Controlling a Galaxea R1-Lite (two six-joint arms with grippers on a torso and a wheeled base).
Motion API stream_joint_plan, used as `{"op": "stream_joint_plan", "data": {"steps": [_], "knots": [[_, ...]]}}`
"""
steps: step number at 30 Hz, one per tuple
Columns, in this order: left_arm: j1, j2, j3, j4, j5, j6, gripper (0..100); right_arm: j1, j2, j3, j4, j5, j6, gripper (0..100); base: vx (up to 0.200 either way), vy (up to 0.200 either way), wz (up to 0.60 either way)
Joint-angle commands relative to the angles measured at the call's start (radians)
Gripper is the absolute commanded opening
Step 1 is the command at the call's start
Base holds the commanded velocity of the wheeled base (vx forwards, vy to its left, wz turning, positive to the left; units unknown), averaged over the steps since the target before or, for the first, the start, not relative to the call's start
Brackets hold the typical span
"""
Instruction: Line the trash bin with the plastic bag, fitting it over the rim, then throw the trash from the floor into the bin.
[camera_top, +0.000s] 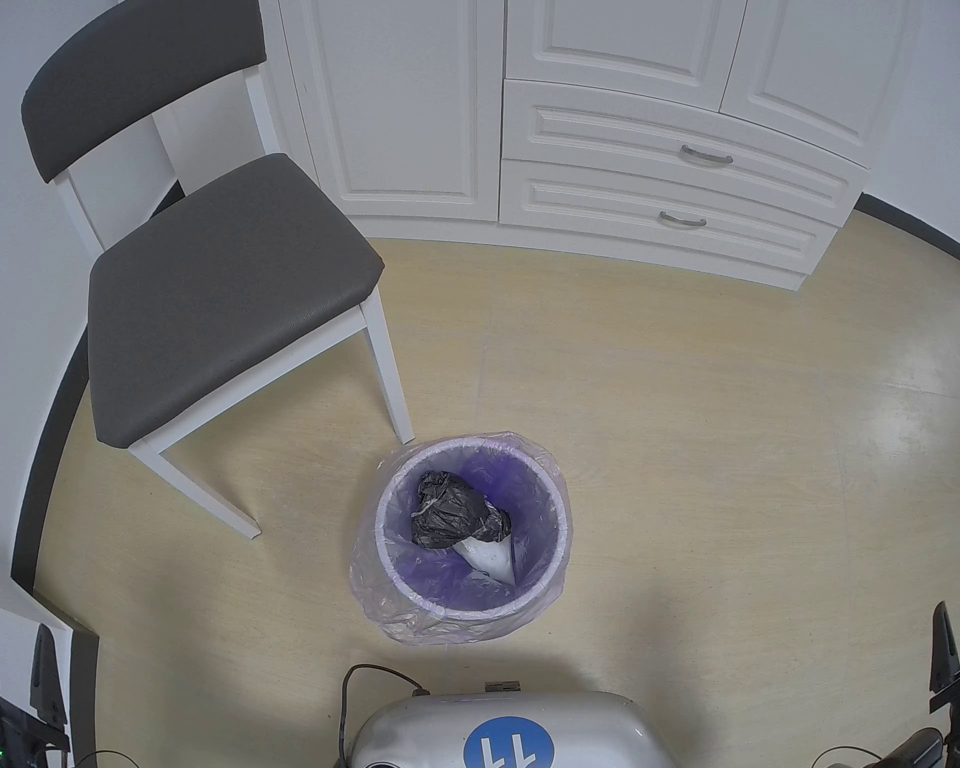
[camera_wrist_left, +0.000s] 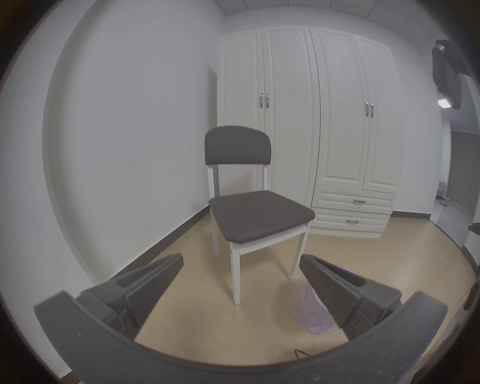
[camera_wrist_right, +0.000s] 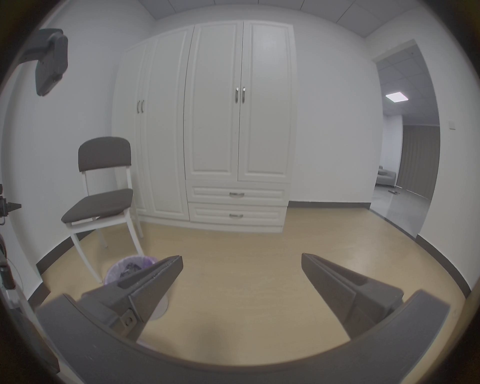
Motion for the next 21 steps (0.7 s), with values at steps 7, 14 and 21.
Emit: {"op": "stream_joint_plan", "data": {"steps": [7, 14, 21], "knots": [[0.0, -0.01, 0.046, 0.071, -0.006, -0.012, 100, 0.0, -0.014, 0.017, 0.133, 0.007, 0.0, 100, 0.0, 0.0, 0.0], [0.0, -0.01, 0.045, 0.08, -0.029, -0.012, 100, 0.0, -0.014, 0.017, 0.138, 0.016, -0.006, 100, 0.0, 0.0, 0.0], [0.0, -0.01, 0.043, 0.086, -0.092, -0.01, 100, 0.0, -0.014, 0.017, 0.138, 0.074, -0.02, 100, 0.0, 0.0, 0.0]]}}
